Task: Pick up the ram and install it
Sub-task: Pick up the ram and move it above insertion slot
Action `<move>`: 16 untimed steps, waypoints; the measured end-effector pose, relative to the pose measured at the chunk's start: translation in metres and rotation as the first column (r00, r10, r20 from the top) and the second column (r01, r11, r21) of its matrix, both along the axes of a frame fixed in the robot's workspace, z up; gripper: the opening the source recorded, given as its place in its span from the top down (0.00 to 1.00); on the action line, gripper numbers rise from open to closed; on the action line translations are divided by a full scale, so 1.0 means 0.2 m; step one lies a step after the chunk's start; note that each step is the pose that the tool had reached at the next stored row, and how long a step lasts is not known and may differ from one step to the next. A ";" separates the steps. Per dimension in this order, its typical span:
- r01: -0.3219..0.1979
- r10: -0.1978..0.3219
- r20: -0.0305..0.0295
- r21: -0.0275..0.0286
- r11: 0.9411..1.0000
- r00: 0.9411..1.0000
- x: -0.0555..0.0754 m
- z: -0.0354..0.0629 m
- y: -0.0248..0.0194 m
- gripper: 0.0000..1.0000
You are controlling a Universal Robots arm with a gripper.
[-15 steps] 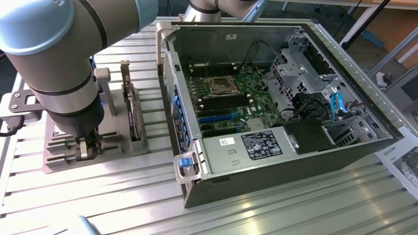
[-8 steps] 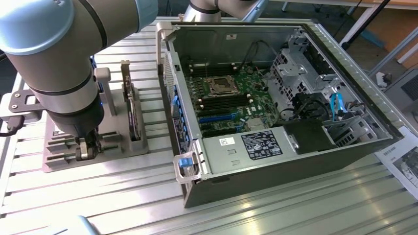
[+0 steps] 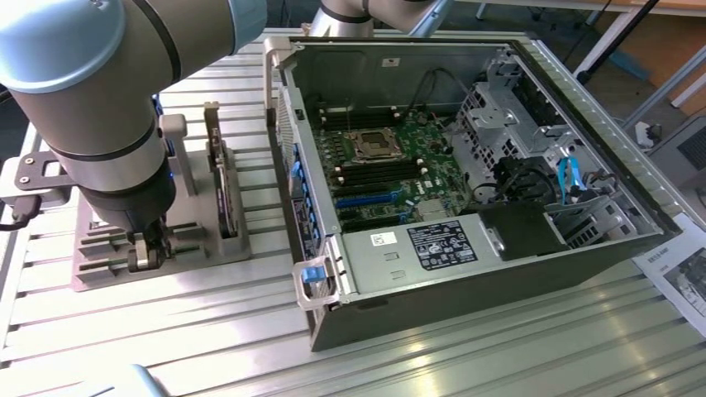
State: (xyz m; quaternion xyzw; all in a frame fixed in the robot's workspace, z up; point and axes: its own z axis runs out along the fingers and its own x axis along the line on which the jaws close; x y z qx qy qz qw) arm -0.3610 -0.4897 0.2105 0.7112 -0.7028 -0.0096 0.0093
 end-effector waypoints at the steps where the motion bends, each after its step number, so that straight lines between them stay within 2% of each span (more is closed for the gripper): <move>1: 0.000 0.000 0.000 0.000 1.000 1.000 0.00 0.000 0.000 0.88; 7: 0.000 0.000 0.000 0.000 1.000 1.000 0.00 0.021 0.000 0.88; 16: 0.000 0.000 0.000 0.000 1.000 1.000 0.00 0.111 0.000 0.88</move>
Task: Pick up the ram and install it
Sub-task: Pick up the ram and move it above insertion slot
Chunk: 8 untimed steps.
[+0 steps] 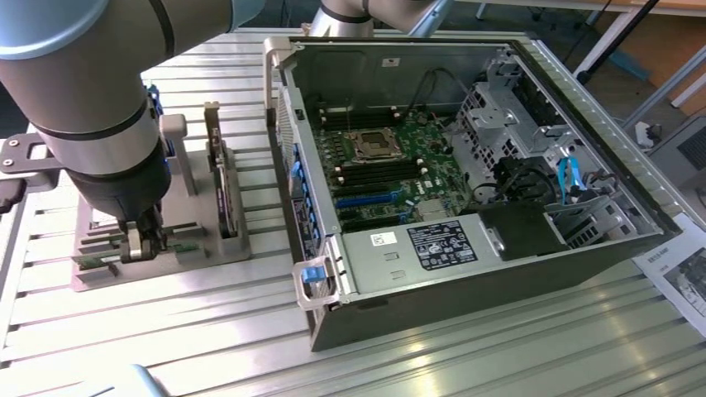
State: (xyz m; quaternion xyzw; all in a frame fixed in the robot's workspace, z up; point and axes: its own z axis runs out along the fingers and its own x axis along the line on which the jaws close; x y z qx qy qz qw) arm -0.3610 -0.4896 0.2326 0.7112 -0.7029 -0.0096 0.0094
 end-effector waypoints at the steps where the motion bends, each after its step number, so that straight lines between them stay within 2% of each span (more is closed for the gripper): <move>1: 0.000 0.000 0.000 0.000 1.000 1.000 0.00 0.009 0.000 0.88; 8: 0.000 0.000 0.000 0.000 1.000 1.000 0.00 0.069 0.000 0.88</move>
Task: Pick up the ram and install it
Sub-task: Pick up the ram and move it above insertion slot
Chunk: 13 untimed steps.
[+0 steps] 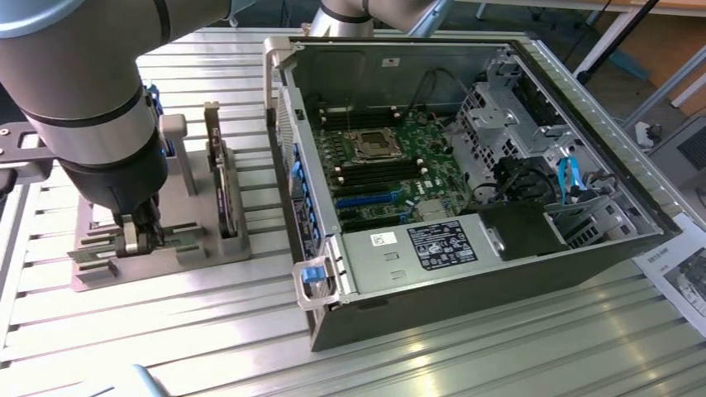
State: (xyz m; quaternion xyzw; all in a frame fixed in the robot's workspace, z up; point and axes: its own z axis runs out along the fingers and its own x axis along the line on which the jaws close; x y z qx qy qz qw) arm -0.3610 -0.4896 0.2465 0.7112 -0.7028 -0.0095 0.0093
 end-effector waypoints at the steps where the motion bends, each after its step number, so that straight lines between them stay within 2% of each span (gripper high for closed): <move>1: 0.000 0.000 0.000 0.000 1.000 1.000 0.00 0.010 0.000 0.88; 8: 0.000 0.000 0.000 0.000 1.000 1.000 0.00 0.094 0.000 0.88; 10: 0.000 0.000 0.000 0.000 1.000 1.000 0.00 0.140 0.000 0.88; 13: 0.000 0.000 0.000 0.000 1.000 1.000 0.00 0.177 0.000 0.88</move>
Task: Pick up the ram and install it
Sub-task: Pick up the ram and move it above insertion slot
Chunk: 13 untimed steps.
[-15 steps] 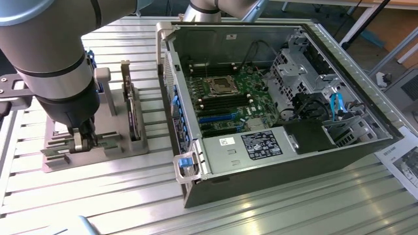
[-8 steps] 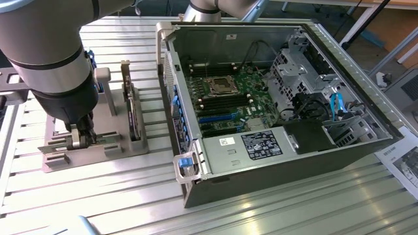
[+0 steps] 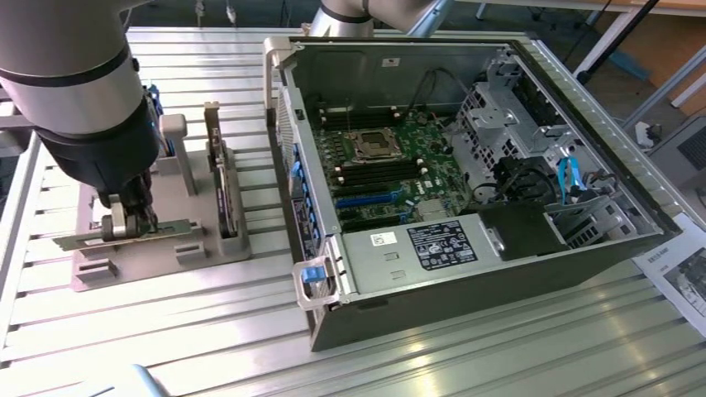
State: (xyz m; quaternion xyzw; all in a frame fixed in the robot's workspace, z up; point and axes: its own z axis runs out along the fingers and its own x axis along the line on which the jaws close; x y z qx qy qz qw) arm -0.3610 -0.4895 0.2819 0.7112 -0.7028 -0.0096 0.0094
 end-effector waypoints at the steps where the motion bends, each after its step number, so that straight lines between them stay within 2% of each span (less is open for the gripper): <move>1: 0.000 0.000 0.000 0.000 1.000 1.000 0.00 0.020 0.000 0.88; 2: 0.000 0.000 0.000 0.000 1.000 1.000 0.00 0.054 0.000 0.88; 13: 0.000 0.000 0.000 0.000 1.000 1.000 0.00 0.211 0.001 0.88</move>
